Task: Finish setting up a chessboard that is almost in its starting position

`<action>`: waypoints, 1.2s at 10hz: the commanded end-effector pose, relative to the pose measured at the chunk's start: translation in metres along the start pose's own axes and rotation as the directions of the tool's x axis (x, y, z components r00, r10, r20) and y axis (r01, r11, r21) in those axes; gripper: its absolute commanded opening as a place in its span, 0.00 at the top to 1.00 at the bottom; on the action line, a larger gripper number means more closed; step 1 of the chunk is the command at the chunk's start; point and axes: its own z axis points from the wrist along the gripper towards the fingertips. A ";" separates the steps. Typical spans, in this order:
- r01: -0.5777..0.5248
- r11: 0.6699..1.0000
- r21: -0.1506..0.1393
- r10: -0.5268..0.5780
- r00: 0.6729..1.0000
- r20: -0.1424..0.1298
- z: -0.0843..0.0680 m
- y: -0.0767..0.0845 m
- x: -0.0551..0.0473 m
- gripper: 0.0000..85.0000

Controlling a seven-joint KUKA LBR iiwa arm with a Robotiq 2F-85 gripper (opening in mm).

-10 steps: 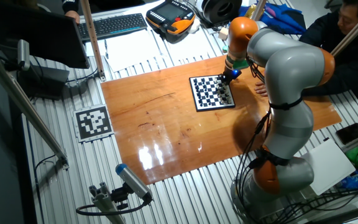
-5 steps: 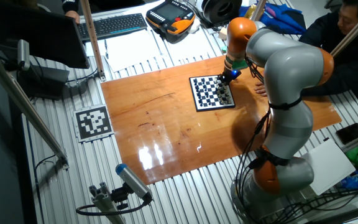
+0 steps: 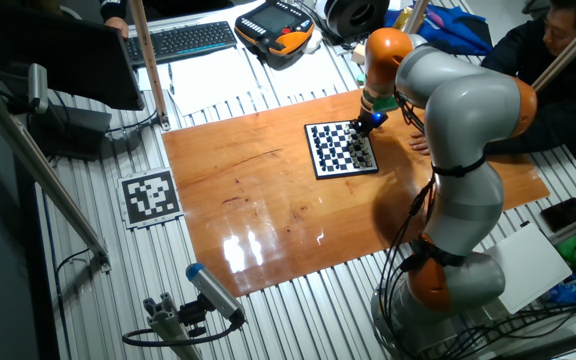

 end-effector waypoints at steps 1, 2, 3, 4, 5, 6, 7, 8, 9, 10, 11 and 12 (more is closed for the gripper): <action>0.000 1.000 0.000 0.000 1.000 0.000 0.000 0.000 0.000 0.80; -0.002 1.000 0.004 0.002 1.000 0.002 0.000 0.000 0.000 0.80; -0.002 1.000 0.009 0.002 1.000 0.002 0.000 0.000 0.000 0.80; -0.002 1.000 0.009 0.002 1.000 0.002 0.000 0.000 0.000 0.80; -0.004 1.000 0.011 0.004 1.000 0.002 0.000 0.001 0.000 0.60; -0.005 1.000 0.011 0.005 1.000 0.002 0.000 0.001 0.000 0.60; -0.007 1.000 0.011 0.007 1.000 0.000 0.000 0.001 0.000 0.60; -0.007 1.000 0.011 0.007 1.000 0.000 0.000 0.001 0.000 0.60; -0.007 1.000 0.011 0.007 1.000 0.000 0.000 0.001 0.000 0.60; -0.007 1.000 0.011 0.007 1.000 -0.003 -0.001 0.001 0.001 0.60; -0.008 1.000 0.011 0.008 1.000 -0.004 -0.002 0.002 0.001 0.60; -0.011 1.000 0.011 0.011 1.000 -0.004 -0.007 0.003 0.001 0.60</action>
